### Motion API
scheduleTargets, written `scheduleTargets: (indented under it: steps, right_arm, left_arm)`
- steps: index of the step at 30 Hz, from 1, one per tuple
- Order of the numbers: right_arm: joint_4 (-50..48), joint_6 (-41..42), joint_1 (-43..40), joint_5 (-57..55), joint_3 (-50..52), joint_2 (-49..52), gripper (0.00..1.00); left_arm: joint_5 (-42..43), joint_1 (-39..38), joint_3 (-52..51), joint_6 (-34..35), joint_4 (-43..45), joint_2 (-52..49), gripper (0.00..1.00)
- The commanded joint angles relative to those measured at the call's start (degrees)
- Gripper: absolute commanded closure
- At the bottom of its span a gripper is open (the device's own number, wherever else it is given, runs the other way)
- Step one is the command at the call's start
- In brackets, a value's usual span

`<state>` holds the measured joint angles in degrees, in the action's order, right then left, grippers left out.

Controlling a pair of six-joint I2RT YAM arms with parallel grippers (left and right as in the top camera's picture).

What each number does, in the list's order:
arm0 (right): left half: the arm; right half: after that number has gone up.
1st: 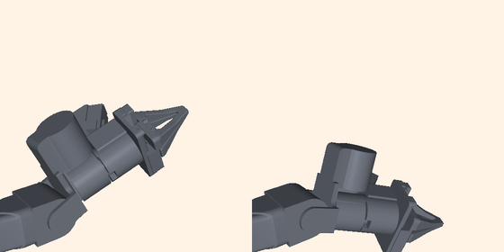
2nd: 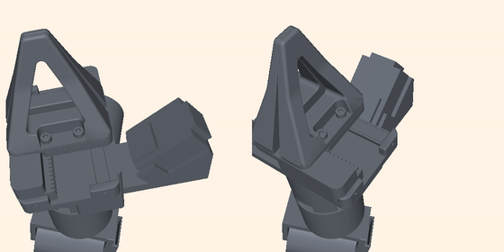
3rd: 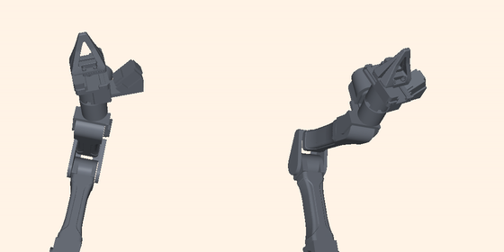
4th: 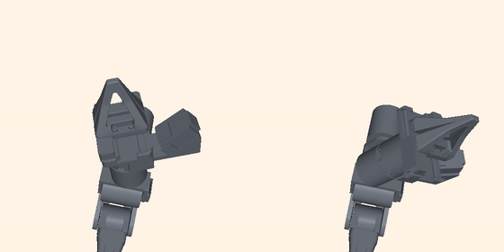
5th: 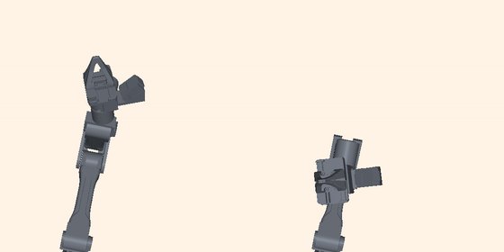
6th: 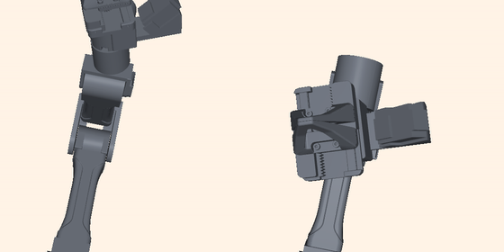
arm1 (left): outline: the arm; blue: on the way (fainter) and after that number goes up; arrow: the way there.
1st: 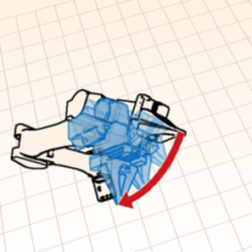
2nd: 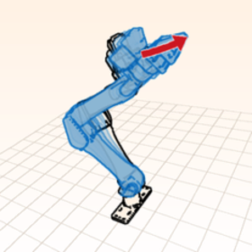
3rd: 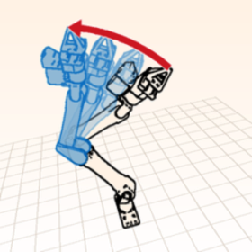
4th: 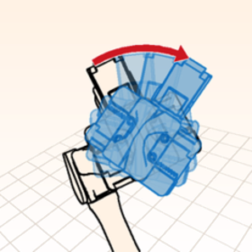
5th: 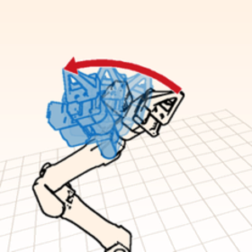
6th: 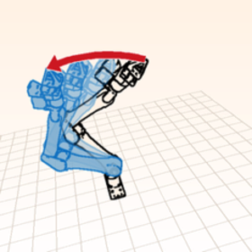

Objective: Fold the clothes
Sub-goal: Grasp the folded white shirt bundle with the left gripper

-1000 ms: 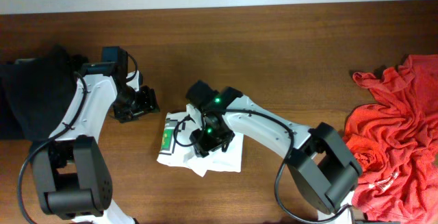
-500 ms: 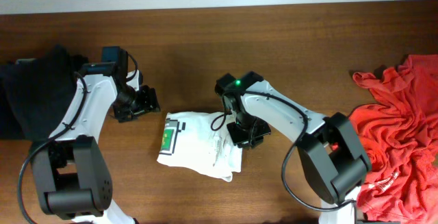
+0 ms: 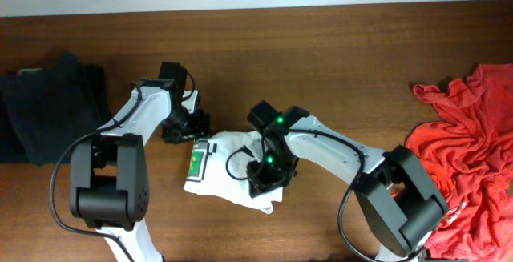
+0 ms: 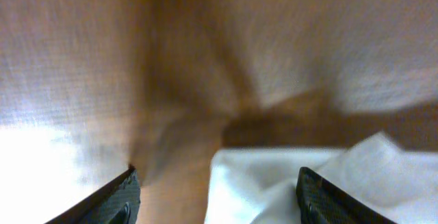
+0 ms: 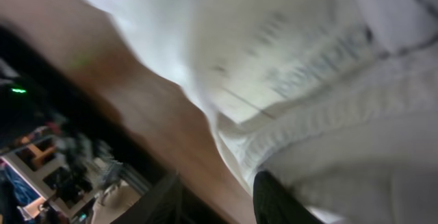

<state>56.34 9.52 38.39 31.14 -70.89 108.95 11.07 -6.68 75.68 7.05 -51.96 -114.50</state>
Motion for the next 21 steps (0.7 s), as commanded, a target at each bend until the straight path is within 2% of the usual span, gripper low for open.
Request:
scheduleTargets:
  steps: [1, 5, 6, 9, 12, 13, 14, 15, 16, 17, 21]
  right_arm:
    - [-0.8, 1.7, -2.9, -16.3, 2.4, 0.8, 0.63]
    - [-7.8, 1.4, -11.2, -28.3, 2.4, 0.8, 0.6]
    - [-9.7, 1.4, -13.2, -28.6, 2.3, 0.8, 0.55]
    - [-6.0, 1.4, -16.8, -28.7, -1.6, 0.5, 0.51]
    - [3.7, 0.1, -19.1, -30.7, -8.7, -2.0, 0.56]
    - [5.6, 0.2, -19.5, -31.0, -10.7, -3.3, 0.56]
    - [7.9, 0.2, -20.2, -31.0, -13.6, -5.7, 0.55]
    - [9.3, 0.2, -20.7, -31.0, -15.3, -7.4, 0.54]
    - [10.6, 0.2, -21.2, -30.9, -16.9, -9.2, 0.53]
    - [11.7, 0.1, -21.3, -31.0, -18.1, -11.6, 0.51]
    - [13.6, -0.3, -21.3, -31.0, -18.3, -17.2, 0.47]
  left_arm:
    - [-1.1, 0.1, -0.7, -0.9, -7.8, -2.3, 0.27]
    - [-1.4, 0.0, -0.7, 1.1, -19.5, -2.3, 0.32]
    - [-0.9, 0.0, -0.7, 1.2, -21.6, -2.3, 0.33]
    - [-0.4, -0.3, -0.7, 1.2, -24.2, -1.9, 0.35]
    - [0.6, -0.3, 3.0, 1.0, -19.7, 0.9, 0.35]
    - [5.1, -0.3, 5.1, -2.3, -16.2, 1.7, 0.32]
    - [14.3, -0.3, 6.8, -8.5, -12.0, 2.0, 0.2]
    - [20.5, -0.4, 7.1, -11.3, -7.8, 2.0, 0.13]
    - [22.3, -0.5, 7.1, -11.5, -5.5, 1.9, 0.07]
    - [23.7, -1.0, 7.0, -11.5, -2.2, 1.4, 0.05]
    - [25.9, -4.5, 7.0, -11.9, 1.7, -1.6, 0.02]
